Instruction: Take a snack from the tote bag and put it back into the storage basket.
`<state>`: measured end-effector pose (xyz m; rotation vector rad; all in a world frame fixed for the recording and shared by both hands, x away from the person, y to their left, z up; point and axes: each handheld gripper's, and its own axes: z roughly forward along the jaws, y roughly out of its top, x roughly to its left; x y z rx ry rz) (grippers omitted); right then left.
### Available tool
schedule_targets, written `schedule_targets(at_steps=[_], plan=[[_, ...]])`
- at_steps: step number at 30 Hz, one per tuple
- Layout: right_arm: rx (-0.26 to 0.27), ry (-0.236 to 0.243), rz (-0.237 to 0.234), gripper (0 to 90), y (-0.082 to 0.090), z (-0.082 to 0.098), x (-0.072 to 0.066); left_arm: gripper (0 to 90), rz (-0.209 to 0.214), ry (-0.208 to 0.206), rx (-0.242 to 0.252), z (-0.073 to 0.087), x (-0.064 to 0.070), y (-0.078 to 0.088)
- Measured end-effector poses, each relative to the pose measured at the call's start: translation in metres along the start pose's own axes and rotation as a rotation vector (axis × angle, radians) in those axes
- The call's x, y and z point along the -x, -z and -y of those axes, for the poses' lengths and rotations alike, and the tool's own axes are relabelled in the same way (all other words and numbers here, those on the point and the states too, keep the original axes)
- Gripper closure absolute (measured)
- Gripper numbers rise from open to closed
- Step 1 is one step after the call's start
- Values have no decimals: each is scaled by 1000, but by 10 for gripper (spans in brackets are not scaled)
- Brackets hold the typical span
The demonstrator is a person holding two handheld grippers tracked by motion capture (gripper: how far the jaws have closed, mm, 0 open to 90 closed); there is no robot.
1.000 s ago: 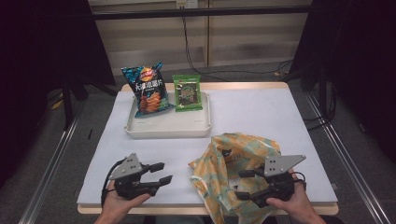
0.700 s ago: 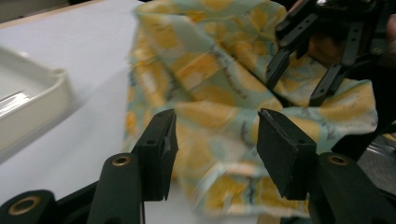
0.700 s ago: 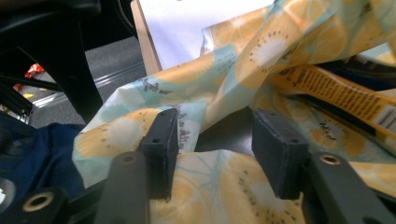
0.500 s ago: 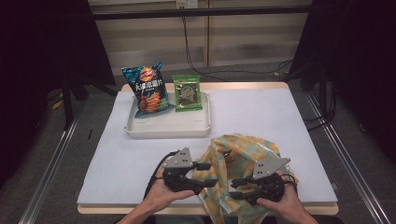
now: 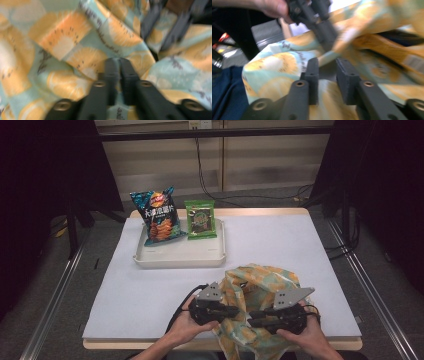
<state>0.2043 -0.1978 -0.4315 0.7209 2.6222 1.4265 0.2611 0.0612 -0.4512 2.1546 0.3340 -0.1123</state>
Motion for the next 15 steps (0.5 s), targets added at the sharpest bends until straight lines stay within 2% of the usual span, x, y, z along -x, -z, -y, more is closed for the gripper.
schedule_targets(at_steps=[3, 4, 7, 8, 12, 14, 15], plan=[[40, -32, 34, 618, 13, 2, 8, 900, 5, 3, -17, 2, -5, -1], [59, -44, 60, 555, 19, 2, 12, 900, -1, 2, -33, 2, -5, 0], [81, -57, 118, 510, 28, 1, 19, 900, -10, 9, -49, 9, -5, 1], [87, -73, 133, 502, 30, 2, 23, 900, -12, 9, -68, 11, -6, 2], [63, -97, 184, 470, 34, 12, 32, 900, -60, 11, -105, 22, -11, 4], [42, -103, 223, 470, 37, 17, 35, 900, -71, 38, -103, 26, -16, 3], [32, -108, 236, 474, 38, 19, 36, 900, -90, 37, -129, 27, -18, 2]])
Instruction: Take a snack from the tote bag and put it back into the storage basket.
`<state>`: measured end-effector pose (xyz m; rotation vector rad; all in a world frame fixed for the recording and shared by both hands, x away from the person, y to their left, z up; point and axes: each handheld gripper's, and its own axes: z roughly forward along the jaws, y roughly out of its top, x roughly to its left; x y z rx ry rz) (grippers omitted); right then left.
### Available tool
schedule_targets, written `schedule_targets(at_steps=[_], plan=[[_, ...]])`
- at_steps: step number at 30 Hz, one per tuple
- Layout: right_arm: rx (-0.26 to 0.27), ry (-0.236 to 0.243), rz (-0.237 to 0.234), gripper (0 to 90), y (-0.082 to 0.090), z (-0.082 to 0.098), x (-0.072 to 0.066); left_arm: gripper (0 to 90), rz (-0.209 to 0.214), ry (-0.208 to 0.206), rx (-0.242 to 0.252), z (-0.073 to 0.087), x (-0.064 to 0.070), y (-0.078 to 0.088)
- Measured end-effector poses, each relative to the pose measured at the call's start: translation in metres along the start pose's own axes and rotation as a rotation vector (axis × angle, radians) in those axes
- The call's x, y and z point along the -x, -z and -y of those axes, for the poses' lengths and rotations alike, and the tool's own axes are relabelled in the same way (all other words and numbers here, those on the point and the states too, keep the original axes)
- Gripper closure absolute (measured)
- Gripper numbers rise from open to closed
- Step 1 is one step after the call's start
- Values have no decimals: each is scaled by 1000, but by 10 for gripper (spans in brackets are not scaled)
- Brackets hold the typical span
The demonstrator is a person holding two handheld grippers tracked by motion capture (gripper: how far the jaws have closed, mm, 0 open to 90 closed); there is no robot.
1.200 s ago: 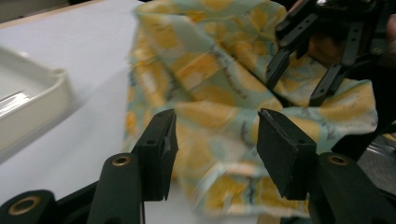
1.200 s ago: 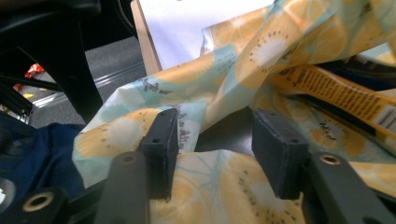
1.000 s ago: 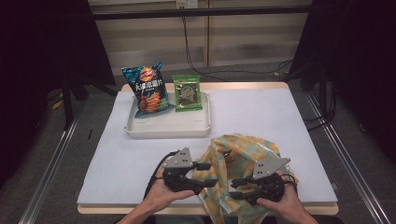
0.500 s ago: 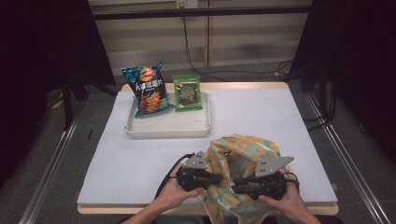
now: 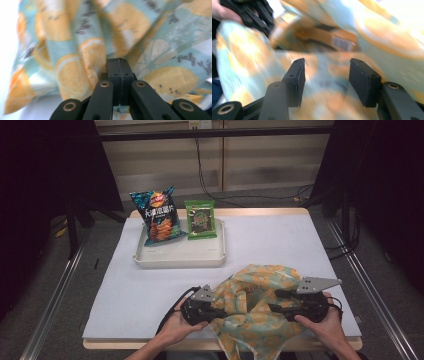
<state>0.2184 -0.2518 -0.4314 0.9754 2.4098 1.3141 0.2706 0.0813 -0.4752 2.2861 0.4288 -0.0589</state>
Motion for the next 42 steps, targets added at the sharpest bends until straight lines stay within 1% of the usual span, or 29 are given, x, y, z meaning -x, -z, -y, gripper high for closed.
schedule_targets(at_steps=[1, 3, 4, 5, 6, 8, 10, 11, 13, 14, 15, 18, 20, 22, 24, 26, 27, 28, 30, 31, 32, 33, 35, 36, 37, 38, 40, 41, 42], plan=[[-17, -9, 20, 490, 0, 4, 3, 900, 2, -4, -15, 0, -2, -1], [-49, -19, 22, 495, -3, 8, 6, 899, 4, 3, -13, 2, -4, -2], [-40, -31, 11, 499, -3, 9, 7, 892, 2, -2, -8, 2, -4, -2], [-44, -28, 11, 507, -3, 7, 7, 866, 1, 4, 7, 1, -3, 0], [-42, -22, 14, 510, -2, 5, 6, 841, 17, 10, 19, -1, -3, 4], [-20, -22, -18, 528, -2, -1, 5, 781, 49, 18, 89, -4, 0, 11], [-3, -5, -43, 544, -1, -8, 1, 765, 47, -11, 134, -10, 6, 21], [10, 4, -55, 552, 0, -12, -1, 747, 43, -14, 154, -13, 8, 26], [40, 18, -52, 560, 6, -20, -4, 720, 37, -14, 211, -20, 11, 36], [61, 17, -52, 560, 9, -24, -3, 688, 39, -14, 228, -23, 10, 39], [83, 23, -45, 559, 13, -28, -2, 669, 29, -14, 249, -26, 10, 42], [125, 17, -12, 553, 22, -38, 7, 581, 7, 28, 300, -35, -1, 43], [145, 13, 13, 522, 24, -43, 13, 505, 2, 46, 303, -40, -6, 37], [161, 11, 32, 523, 24, -47, 21, 474, 3, 44, 308, -44, -9, 31], [160, 0, 39, 525, 19, -49, 29, 398, -4, 39, 297, -49, -9, 24], [126, -1, 38, 525, 7, -48, 36, 327, 9, 34, 279, -53, -10, 16], [94, 8, 52, 525, -2, -47, 39, 295, 5, 39, 273, -54, -10, 14], [80, 7, 54, 535, -7, -46, 40, 276, 11, 39, 272, -55, -10, 11], [44, 6, 38, 551, -21, -43, 43, 262, 1, 53, 260, -57, -12, 5], [26, 9, 35, 551, -27, -42, 43, 270, -8, 60, 251, -57, -14, 3], [11, 13, 27, 552, -33, -40, 43, 364, -37, 52, 237, -57, -15, 2], [-7, 13, 23, 560, -37, -39, 44, 557, -35, 44, 226, -55, -17, 1], [-28, 21, 18, 568, -44, -37, 46, 774, -50, 59, 202, -53, -23, 1], [-32, 17, 16, 571, -46, -37, 47, 838, -39, 70, 202, -52, -26, 3], [-33, 17, 17, 578, -46, -37, 48, 865, -50, 74, 211, -51, -28, 5], [-30, 16, 8, 586, -46, -38, 47, 880, -55, 68, 203, -50, -30, 9], [-35, 34, -22, 597, -45, -42, 44, 886, -60, 72, 200, -48, -32, 13], [-38, 41, -38, 604, -44, -45, 42, 886, -54, 88, 204, -46, -33, 17], [-36, 54, -64, 609, -44, -49, 40, 886, -59, 87, 202, -45, -33, 19]])
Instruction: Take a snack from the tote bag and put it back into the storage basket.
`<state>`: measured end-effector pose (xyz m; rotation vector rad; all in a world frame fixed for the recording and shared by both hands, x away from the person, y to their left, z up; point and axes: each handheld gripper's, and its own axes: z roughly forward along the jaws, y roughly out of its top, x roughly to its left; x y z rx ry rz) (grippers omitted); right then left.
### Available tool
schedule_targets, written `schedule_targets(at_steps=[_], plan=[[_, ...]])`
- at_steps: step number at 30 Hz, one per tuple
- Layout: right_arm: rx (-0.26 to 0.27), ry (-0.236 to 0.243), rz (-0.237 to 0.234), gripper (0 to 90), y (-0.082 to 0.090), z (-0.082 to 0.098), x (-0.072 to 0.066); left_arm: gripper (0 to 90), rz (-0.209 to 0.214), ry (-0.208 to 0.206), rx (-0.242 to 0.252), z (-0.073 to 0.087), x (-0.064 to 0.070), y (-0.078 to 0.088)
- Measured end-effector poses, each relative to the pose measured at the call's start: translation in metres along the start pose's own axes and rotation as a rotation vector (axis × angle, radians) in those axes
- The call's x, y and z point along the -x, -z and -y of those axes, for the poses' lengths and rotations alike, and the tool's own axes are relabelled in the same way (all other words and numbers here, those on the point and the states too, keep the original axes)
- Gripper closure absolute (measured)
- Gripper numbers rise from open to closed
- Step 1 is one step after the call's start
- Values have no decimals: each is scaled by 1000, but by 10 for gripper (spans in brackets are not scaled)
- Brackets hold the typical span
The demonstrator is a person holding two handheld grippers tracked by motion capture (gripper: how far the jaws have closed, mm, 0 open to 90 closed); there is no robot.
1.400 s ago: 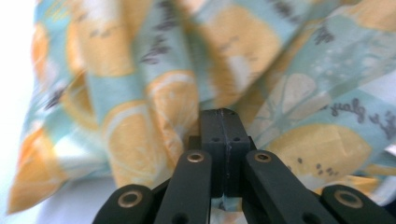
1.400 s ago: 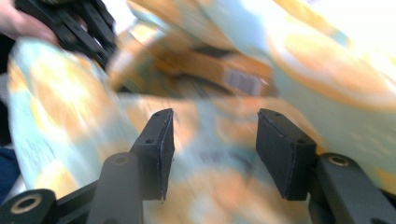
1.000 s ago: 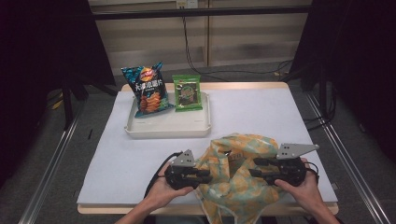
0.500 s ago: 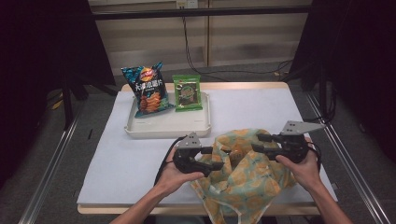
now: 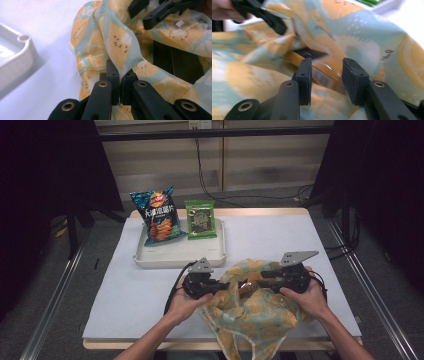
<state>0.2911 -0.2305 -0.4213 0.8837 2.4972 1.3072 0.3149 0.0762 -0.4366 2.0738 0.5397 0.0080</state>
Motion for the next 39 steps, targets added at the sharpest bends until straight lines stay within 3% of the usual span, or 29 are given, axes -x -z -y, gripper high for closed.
schedule_targets(at_steps=[4, 7, 9, 13, 21, 25, 29, 33, 39], plan=[[-7, 28, -41, 623, -3, -15, -6, 889, -31, -16, -36, 4, -2, 10], [-19, 46, -66, 631, -10, -24, -9, 892, -39, -5, -41, 8, -5, 18], [-33, 47, -87, 633, -16, -25, -10, 894, -59, -23, -60, 12, -6, 22], [-69, 50, -102, 638, -29, -22, -11, 898, -57, 10, -76, 23, -17, 26], [-66, 56, -99, 628, -35, -20, -12, 900, -85, 50, -134, 39, -34, 22], [-55, 55, -96, 620, -34, -16, -12, 900, -56, 68, -117, 44, -38, 19], [-56, 57, -103, 617, -34, -14, -12, 880, -35, 70, -58, 41, -36, 26], [-39, 54, -97, 614, -29, -13, -13, 784, -19, 49, 5, 35, -28, 39], [0, 44, -86, 618, -17, -11, -14, 628, -29, 15, 91, 22, -10, 58]])
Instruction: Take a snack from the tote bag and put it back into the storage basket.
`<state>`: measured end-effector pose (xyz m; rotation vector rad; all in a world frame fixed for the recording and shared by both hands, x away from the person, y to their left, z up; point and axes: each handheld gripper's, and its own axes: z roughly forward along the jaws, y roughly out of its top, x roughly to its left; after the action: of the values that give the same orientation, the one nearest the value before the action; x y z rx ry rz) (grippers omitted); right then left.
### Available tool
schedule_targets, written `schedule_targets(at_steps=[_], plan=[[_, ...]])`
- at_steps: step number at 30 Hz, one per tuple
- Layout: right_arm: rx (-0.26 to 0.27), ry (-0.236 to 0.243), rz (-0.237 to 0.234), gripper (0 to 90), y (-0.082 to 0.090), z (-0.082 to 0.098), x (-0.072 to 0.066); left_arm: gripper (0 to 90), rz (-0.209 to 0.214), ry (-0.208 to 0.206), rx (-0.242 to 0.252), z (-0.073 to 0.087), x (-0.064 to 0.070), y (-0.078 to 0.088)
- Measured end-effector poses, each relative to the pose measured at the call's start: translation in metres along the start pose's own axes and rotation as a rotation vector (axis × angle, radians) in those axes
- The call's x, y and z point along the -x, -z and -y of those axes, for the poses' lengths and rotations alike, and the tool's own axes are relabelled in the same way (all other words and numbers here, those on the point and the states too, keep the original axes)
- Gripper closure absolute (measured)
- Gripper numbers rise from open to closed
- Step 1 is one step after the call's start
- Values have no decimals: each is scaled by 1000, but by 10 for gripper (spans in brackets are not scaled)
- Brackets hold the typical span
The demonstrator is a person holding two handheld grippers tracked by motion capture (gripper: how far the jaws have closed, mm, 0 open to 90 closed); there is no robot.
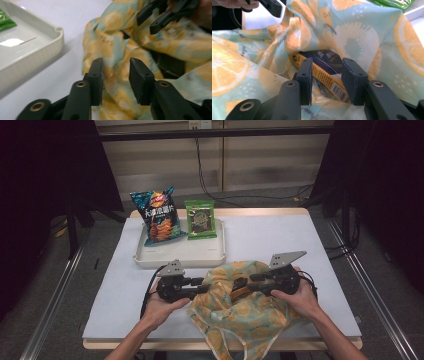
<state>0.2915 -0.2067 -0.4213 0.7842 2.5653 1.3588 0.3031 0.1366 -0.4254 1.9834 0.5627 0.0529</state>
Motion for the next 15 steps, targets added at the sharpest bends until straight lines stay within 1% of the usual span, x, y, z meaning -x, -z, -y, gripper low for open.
schedule_targets(at_steps=[1, 2, 4, 5, 6, 7, 9, 11, 12, 13, 15], plan=[[3, -1, 0, 622, 1, 0, -1, 609, -9, -3, 11, -2, 3, 3], [3, 8, 1, 632, 2, 0, -1, 586, -5, -1, 25, -4, 5, 6], [3, 12, -1, 654, 2, -1, -2, 583, -15, -30, 44, -9, 11, 11], [3, 17, -8, 666, 2, -2, -3, 591, -13, -45, 48, -11, 13, 13], [3, 20, -10, 676, 1, -3, -3, 602, 0, -48, 65, -14, 16, 14], [4, 23, -17, 686, 1, -4, -4, 632, 11, -55, 79, -16, 18, 15], [-2, 35, -30, 701, -2, -8, -6, 705, 37, -74, 83, -20, 23, 14], [-9, 48, -49, 730, -5, -12, -8, 781, 77, -95, 65, -23, 27, 6], [-18, 54, -52, 741, -7, -13, -8, 802, 82, -108, 50, -24, 30, 0], [-28, 57, -52, 745, -9, -14, -9, 811, 102, -108, 31, -24, 32, -7], [-37, 56, -47, 763, -13, -13, -7, 817, 107, -118, -3, -25, 35, -23]])
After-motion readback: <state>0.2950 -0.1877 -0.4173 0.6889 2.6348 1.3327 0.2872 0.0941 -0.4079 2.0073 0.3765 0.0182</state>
